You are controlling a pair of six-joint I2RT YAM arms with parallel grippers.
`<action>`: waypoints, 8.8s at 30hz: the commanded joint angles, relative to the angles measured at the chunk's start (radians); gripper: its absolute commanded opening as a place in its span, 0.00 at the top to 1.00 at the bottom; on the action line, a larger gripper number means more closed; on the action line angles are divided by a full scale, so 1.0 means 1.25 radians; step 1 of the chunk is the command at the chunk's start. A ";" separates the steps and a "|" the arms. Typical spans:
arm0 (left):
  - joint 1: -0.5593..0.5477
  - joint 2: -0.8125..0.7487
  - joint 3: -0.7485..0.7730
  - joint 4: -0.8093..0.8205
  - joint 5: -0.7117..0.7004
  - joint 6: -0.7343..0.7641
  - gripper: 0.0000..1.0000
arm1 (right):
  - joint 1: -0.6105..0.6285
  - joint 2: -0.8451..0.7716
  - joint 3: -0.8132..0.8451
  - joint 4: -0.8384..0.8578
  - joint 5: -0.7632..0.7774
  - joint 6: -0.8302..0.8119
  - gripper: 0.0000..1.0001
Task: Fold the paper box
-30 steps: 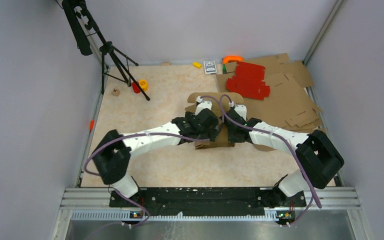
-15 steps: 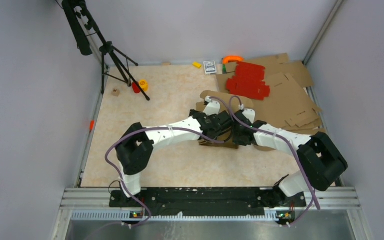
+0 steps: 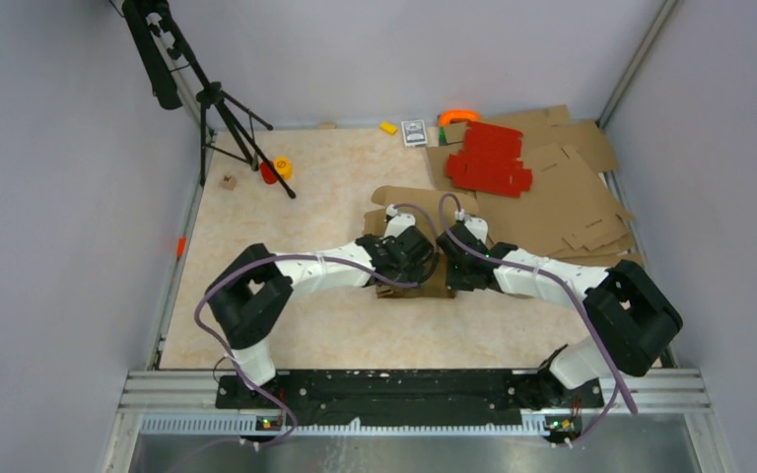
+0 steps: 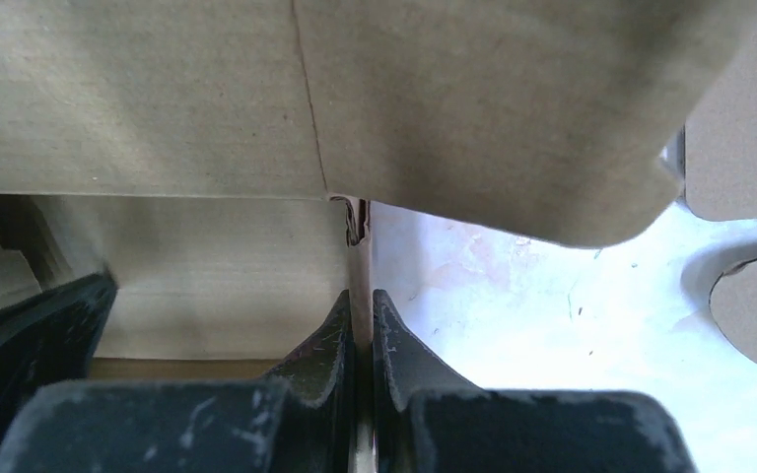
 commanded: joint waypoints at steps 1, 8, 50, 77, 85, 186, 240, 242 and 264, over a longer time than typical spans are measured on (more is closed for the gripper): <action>-0.004 0.072 0.086 -0.122 -0.100 -0.025 0.01 | 0.004 0.004 0.037 0.016 0.011 0.003 1.00; 0.094 -0.085 -0.095 0.027 0.009 -0.019 0.10 | 0.003 0.030 0.046 -0.013 0.048 -0.016 1.00; 0.089 -0.244 -0.029 -0.089 -0.096 0.076 0.01 | -0.012 0.108 0.101 -0.059 0.080 -0.055 1.00; 0.022 0.111 0.229 -0.410 -0.326 0.013 0.32 | -0.012 0.122 0.112 -0.083 0.090 -0.060 1.00; 0.202 -0.148 -0.043 -0.076 0.032 0.087 0.52 | -0.012 0.123 0.105 -0.078 0.093 -0.067 1.00; 0.476 -0.328 -0.453 0.484 0.796 -0.003 0.13 | -0.012 0.118 0.106 -0.032 0.025 -0.107 1.00; 0.343 -0.353 -0.216 0.124 0.456 0.165 1.00 | -0.011 0.129 0.097 -0.019 0.038 -0.115 1.00; 0.344 -0.365 -0.217 0.138 0.495 0.173 1.00 | -0.011 0.131 0.097 -0.017 0.038 -0.117 1.00; 0.344 -0.259 -0.217 0.225 0.686 0.160 0.43 | -0.012 0.132 0.106 -0.018 0.028 -0.111 1.00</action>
